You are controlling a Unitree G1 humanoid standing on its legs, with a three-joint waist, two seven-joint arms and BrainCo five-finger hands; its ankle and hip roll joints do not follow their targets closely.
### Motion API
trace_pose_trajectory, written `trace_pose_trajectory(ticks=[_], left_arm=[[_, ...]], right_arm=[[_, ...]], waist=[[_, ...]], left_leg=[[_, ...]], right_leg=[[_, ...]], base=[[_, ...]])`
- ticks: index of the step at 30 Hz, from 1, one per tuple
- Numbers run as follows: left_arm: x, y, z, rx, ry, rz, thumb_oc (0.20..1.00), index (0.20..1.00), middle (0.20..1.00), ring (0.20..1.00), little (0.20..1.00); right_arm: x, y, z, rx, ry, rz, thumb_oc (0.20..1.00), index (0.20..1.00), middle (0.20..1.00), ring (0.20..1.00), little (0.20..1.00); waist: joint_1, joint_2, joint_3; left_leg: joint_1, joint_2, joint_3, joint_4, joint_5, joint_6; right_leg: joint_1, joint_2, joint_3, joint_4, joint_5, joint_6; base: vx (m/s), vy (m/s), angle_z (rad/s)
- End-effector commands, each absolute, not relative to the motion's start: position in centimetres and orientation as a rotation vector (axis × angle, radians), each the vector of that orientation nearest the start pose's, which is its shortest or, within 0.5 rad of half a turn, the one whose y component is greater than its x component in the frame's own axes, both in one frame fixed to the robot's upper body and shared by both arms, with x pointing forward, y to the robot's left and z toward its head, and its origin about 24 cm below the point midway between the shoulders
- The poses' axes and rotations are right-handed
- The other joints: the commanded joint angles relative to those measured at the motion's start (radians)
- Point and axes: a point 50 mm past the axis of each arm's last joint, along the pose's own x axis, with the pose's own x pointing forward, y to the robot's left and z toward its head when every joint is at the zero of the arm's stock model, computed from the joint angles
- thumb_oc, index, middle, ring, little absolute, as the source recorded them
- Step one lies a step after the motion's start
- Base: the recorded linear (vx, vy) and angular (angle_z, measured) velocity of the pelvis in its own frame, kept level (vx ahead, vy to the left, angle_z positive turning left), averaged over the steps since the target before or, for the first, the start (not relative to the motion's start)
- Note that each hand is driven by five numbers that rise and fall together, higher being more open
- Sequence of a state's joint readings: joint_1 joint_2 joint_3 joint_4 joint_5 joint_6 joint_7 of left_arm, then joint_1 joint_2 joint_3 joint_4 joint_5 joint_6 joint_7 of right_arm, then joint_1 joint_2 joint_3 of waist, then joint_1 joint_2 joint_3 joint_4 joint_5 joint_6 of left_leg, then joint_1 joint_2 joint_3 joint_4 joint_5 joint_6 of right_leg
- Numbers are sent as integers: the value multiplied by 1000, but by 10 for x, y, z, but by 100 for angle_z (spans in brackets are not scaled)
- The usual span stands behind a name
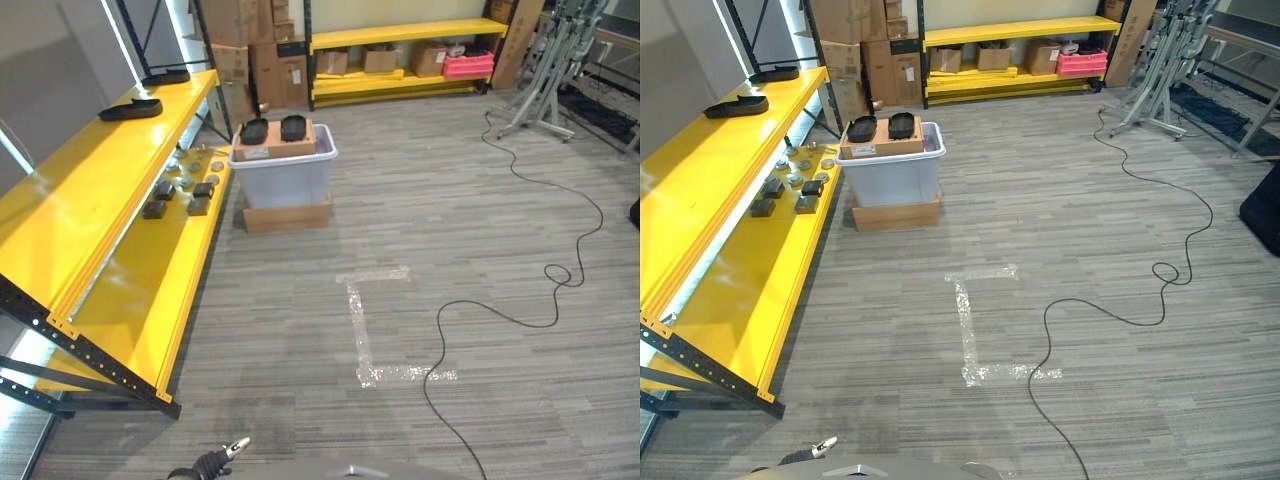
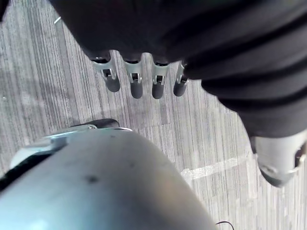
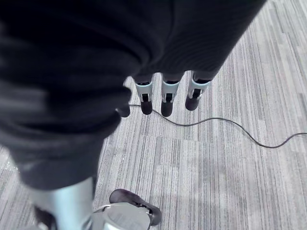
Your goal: Move parts from the plastic box to the shelf.
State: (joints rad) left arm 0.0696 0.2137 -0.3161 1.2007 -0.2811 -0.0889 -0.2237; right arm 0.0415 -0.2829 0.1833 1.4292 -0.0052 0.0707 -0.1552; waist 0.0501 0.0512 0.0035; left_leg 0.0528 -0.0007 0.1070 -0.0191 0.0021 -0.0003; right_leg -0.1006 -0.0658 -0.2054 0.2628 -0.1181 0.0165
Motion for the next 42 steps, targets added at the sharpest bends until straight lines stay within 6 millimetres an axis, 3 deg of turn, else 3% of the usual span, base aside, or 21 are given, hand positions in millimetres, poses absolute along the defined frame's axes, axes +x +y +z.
trace_pose_trajectory(ticks=[1, 14, 30, 36, 42], left_arm=[[83, 200, -166, -23, 1175, -131, 1000, 1000, 1000, 1000, 1000], [84, 214, -167, 83, 1238, -39, 1000, 1000, 1000, 1000, 1000], [68, 223, -170, 158, 1369, 77, 1000, 1000, 1000, 1000, 1000], [76, 223, -169, 137, 1313, 115, 1000, 1000, 1000, 1000, 1000], [83, 221, -167, 69, 1264, 110, 1000, 1000, 1000, 1000, 1000]], right_arm=[[23, -259, -165, -501, 1532, -176, 1000, 1000, 1000, 1000, 1000], [42, -247, -167, -467, 1547, -169, 1000, 1000, 1000, 1000, 1000], [43, -246, -167, -475, 1551, -150, 1000, 1000, 1000, 1000, 1000], [51, -248, -166, -344, 1491, -308, 1000, 1000, 1000, 1000, 1000], [55, -250, -166, -90, 1383, -442, 1000, 1000, 1000, 1000, 1000]], waist=[[-8, -36, 1], [5, -56, -3], [5, -71, -6], [3, -68, -5], [-8, -58, -2]], left_leg=[[5, -8, 54, -68, -7, -10], [6, -7, 43, -68, 4, -11], [13, -8, 45, -68, 4, -8], [18, -13, 48, -68, 4, -5], [17, -27, 53, -67, -4, 15]], right_leg=[[177, -25, -29, -350, 183, 114], [182, -23, -34, -350, 188, 109], [187, -22, -27, -350, 193, 110], [186, -28, -24, -343, 193, 113], [161, -47, -5, -286, 175, 119]], base=[[0, 0, 0], [7, -10, 3], [7, -2, 1], [52, 49, -1], [61, 114, -10]])
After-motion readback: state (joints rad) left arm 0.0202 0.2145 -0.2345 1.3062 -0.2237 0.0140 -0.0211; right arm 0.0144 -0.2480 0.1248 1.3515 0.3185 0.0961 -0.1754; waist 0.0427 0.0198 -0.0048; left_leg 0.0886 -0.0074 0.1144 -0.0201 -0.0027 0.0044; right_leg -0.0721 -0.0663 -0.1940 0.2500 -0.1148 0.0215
